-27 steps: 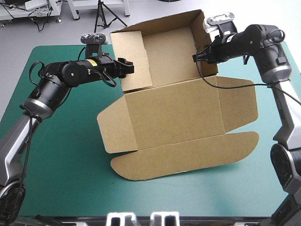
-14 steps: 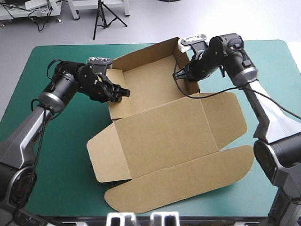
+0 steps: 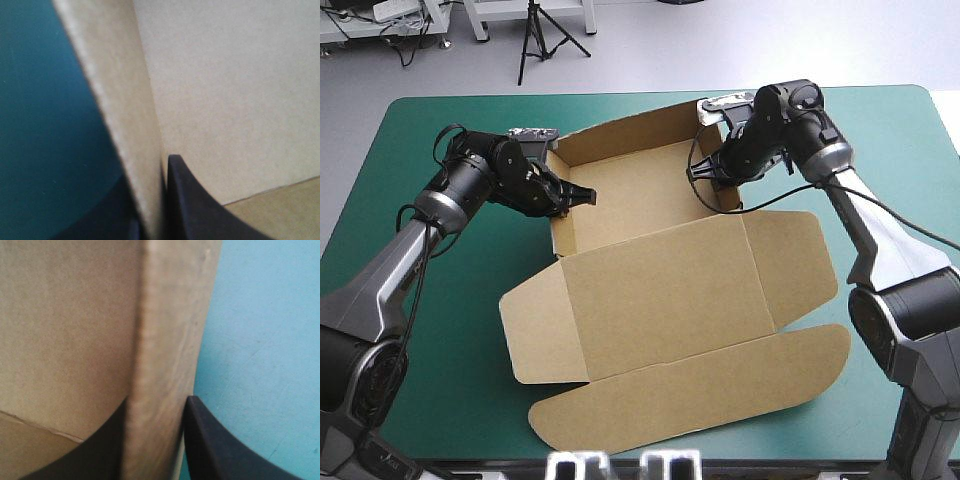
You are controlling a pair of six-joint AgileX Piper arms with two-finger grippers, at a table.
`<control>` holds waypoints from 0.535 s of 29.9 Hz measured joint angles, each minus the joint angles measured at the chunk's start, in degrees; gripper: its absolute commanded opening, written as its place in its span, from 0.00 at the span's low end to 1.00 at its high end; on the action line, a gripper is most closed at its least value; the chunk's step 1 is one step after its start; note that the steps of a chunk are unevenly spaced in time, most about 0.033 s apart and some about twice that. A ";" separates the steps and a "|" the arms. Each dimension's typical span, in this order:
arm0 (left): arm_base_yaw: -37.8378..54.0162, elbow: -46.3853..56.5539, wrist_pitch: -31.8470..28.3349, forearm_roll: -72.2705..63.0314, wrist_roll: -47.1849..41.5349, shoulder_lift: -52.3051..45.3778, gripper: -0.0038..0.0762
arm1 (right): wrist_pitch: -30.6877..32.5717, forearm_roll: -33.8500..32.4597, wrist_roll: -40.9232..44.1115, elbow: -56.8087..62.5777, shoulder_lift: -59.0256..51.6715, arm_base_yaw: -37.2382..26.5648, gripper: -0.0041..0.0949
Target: Fold the box
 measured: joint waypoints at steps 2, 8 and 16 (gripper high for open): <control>0.12 0.00 -0.25 0.68 0.15 0.07 0.04 | 0.00 1.01 0.29 0.48 0.82 0.00 0.02; 0.12 -1.95 3.67 0.68 1.95 3.71 0.04 | 0.00 1.98 0.29 5.83 2.32 0.00 0.02; -0.65 -8.72 10.13 -1.46 5.91 12.97 0.04 | 0.06 -0.25 0.51 13.08 2.41 0.00 0.02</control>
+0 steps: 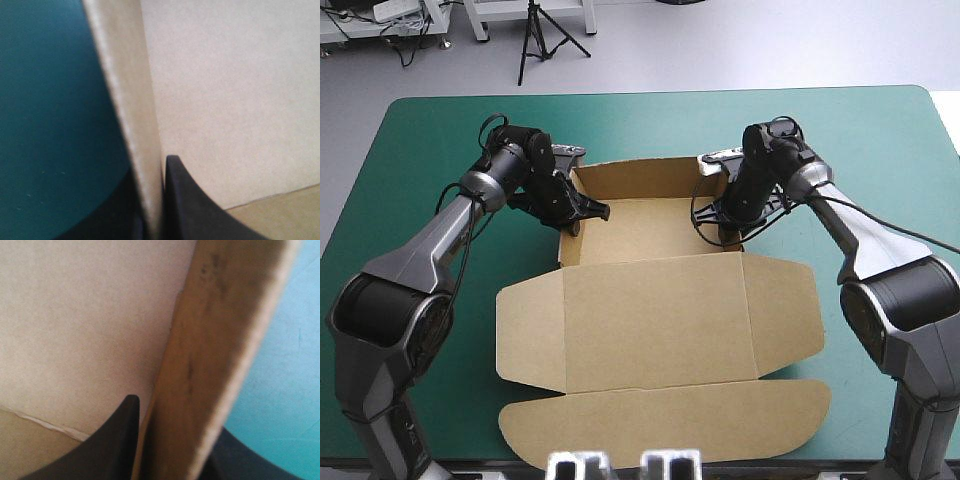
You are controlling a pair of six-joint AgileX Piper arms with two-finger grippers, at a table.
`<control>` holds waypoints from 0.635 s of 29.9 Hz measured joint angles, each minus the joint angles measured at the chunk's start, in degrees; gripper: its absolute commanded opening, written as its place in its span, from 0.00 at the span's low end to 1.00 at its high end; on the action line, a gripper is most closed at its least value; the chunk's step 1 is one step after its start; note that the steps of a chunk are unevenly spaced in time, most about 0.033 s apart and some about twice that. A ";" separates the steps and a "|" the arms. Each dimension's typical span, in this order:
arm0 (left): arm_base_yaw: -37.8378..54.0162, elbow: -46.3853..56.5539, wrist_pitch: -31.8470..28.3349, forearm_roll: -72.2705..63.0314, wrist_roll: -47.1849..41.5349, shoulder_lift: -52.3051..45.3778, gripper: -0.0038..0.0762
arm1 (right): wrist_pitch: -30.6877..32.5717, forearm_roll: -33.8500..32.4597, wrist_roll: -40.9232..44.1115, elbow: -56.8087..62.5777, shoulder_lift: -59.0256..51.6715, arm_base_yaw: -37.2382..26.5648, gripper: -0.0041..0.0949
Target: Fold the box
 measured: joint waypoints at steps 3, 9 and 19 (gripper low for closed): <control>-1.23 -1.99 1.58 1.56 0.42 1.45 0.04 | -0.03 -0.92 0.44 1.15 0.00 0.17 0.02; -2.36 -3.53 2.74 3.37 0.46 2.98 0.04 | 0.05 -1.77 0.44 1.34 -0.05 0.40 0.02; -2.77 -3.78 2.74 4.14 1.41 2.90 0.23 | 0.05 -1.88 0.44 1.34 -0.05 0.47 0.35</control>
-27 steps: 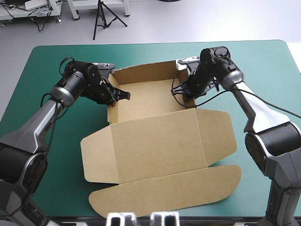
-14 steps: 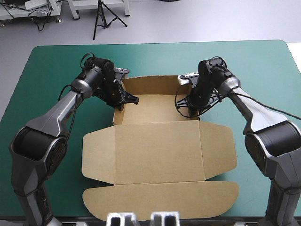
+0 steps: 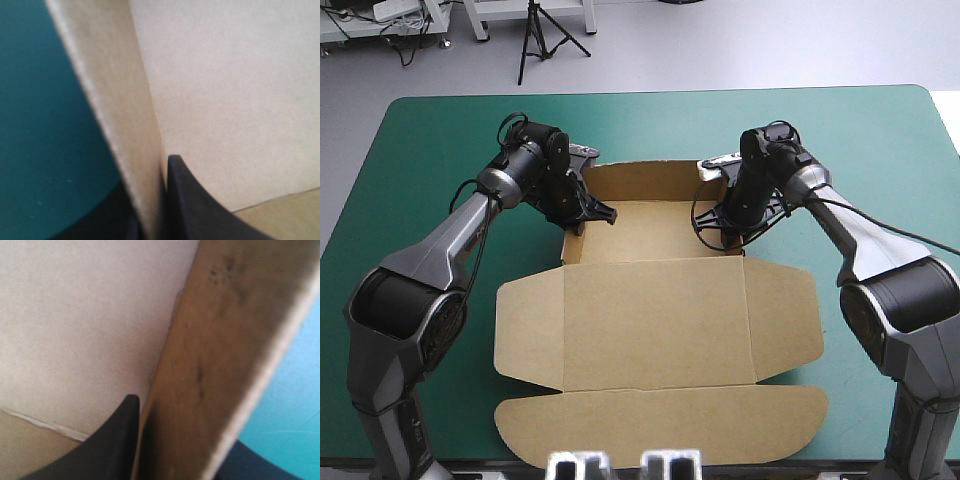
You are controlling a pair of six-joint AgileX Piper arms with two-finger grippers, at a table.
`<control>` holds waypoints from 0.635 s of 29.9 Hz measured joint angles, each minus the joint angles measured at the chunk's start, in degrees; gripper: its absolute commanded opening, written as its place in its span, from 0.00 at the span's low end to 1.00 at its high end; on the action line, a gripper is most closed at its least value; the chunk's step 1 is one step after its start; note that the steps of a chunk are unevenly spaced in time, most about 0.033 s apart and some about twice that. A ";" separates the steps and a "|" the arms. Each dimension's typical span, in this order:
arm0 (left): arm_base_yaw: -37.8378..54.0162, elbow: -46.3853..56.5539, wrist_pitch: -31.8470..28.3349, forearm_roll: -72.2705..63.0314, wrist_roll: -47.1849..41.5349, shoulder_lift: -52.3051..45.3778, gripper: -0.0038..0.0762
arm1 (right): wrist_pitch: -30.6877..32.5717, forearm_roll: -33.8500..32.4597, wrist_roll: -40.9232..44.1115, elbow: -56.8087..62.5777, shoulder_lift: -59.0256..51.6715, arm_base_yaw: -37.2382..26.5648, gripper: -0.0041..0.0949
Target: Fold the box
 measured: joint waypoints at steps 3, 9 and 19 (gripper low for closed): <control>-0.16 -0.71 -0.29 -0.32 2.30 -0.05 0.43 | -0.23 -0.66 0.00 0.06 0.00 0.00 0.65; -0.85 -1.72 -0.49 -1.08 3.62 -0.18 0.63 | -1.01 -2.66 0.40 0.17 -1.36 -0.48 0.84; -1.10 -2.11 -1.35 -2.19 3.62 -3.33 0.63 | -1.21 -1.92 0.00 0.17 -8.97 -0.12 0.83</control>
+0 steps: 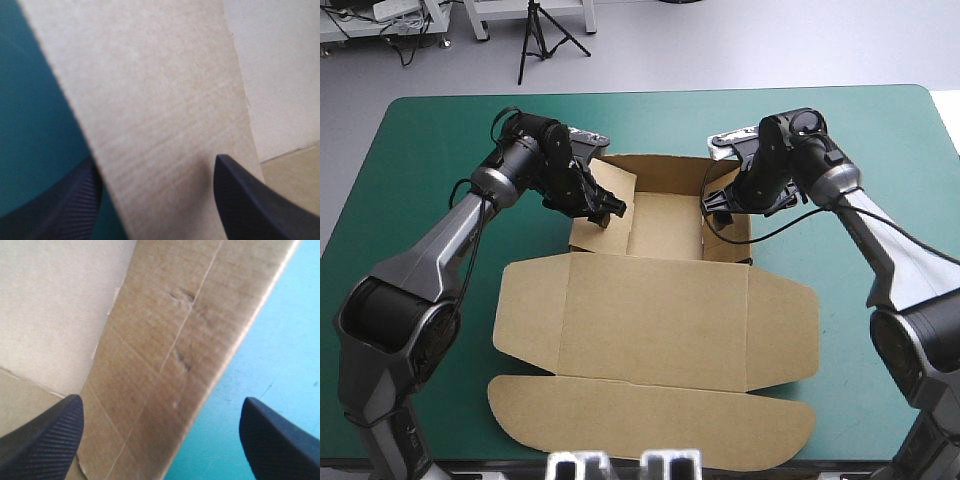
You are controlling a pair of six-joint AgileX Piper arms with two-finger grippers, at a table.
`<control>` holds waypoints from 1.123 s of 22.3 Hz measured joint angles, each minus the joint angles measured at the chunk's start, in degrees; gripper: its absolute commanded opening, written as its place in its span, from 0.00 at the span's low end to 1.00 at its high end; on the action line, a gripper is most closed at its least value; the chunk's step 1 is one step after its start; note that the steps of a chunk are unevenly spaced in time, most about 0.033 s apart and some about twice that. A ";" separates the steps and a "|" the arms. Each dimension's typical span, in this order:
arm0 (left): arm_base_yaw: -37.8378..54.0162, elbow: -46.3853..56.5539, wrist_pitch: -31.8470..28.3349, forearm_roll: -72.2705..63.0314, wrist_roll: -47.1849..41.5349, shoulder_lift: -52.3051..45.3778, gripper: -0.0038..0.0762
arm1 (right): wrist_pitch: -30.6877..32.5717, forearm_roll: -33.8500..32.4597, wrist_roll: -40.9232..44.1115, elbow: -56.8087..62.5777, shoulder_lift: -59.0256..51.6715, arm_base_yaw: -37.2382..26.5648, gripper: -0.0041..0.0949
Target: Fold the box
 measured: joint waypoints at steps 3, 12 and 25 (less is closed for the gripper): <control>0.57 -0.19 0.11 3.12 0.00 -3.02 0.63 | 0.18 -0.29 -0.50 0.00 -3.33 -0.19 0.83; 4.44 -0.25 0.61 8.22 2.99 -16.01 0.17 | 0.44 0.04 -1.58 0.00 -5.97 -0.26 0.83; 4.44 16.63 1.09 13.28 7.20 -49.64 0.04 | -2.20 0.26 -0.90 0.00 -1.24 -0.26 0.83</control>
